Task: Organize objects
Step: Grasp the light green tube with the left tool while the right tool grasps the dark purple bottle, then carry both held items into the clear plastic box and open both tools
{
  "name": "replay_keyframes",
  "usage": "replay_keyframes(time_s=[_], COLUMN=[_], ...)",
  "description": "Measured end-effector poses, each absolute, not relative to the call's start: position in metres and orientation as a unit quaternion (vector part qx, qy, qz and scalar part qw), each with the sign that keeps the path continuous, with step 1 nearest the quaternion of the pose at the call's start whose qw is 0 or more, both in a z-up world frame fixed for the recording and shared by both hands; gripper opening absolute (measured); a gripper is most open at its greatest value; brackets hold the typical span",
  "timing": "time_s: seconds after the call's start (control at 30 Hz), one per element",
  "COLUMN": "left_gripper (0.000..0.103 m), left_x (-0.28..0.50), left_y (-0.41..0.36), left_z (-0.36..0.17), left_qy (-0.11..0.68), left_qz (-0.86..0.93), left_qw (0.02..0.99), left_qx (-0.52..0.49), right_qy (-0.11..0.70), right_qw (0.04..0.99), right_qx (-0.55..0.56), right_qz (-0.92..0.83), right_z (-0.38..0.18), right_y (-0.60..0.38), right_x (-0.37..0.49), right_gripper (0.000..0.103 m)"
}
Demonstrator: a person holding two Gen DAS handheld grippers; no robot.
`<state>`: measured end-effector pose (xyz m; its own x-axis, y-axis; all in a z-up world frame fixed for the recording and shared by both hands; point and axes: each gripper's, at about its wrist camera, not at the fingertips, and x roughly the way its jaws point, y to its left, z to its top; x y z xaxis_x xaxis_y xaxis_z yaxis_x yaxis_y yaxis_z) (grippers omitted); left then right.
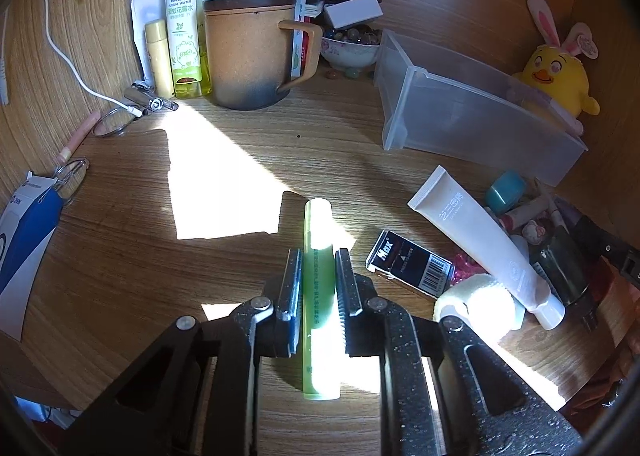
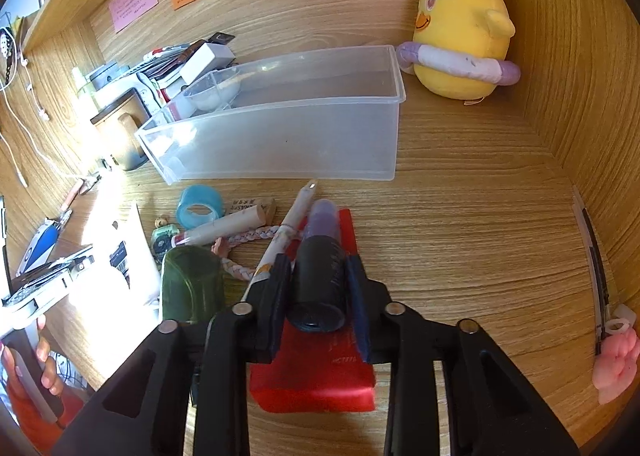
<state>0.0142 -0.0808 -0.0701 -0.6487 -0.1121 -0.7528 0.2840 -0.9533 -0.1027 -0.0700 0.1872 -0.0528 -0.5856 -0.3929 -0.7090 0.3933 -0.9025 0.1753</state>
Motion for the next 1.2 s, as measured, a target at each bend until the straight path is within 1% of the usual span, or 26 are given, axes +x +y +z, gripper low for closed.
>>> replay_keyframes(time_s=[0.1,0.3,0.5,0.7,0.93,1.2], left_gripper=[0.015,0.015,0.015,0.015,0.015,0.015], left_x=[0.015,0.016,0.014,0.004,-0.014,-0.042], left_y=[-0.085,-0.083,-0.071,-0.057,-0.043,-0.035], left_z=[-0.067,-0.046,-0.018,0.007,0.021,0.03], left_qy=[0.119,0.114,0.107,0.096,0.083,0.085], left_qz=[-0.903,-0.916,-0.934,-0.948,-0.955,-0.955], left_qw=[0.108,0.107,0.088,0.066,0.044,0.011], left_qx=[0.399,0.369,0.328,0.297,0.282,0.283], right_qy=[-0.001,-0.002,-0.025,-0.024,-0.03,-0.03], right_qw=[0.223,0.226,0.246,0.266,0.278,0.288], right_qx=[0.392,0.376,0.356,0.319,0.284,0.271], right_qz=[-0.892,-0.898,-0.901,-0.909,-0.917,-0.918], right_z=[-0.052,-0.042,-0.022,0.002,0.025,0.036], right_y=[0.188,0.193,0.197,0.187,0.181,0.175], right_x=[-0.07,-0.065,-0.06,-0.057,-0.067,-0.085], right_gripper=[0.024,0.024,0.024,0.024,0.024,0.024])
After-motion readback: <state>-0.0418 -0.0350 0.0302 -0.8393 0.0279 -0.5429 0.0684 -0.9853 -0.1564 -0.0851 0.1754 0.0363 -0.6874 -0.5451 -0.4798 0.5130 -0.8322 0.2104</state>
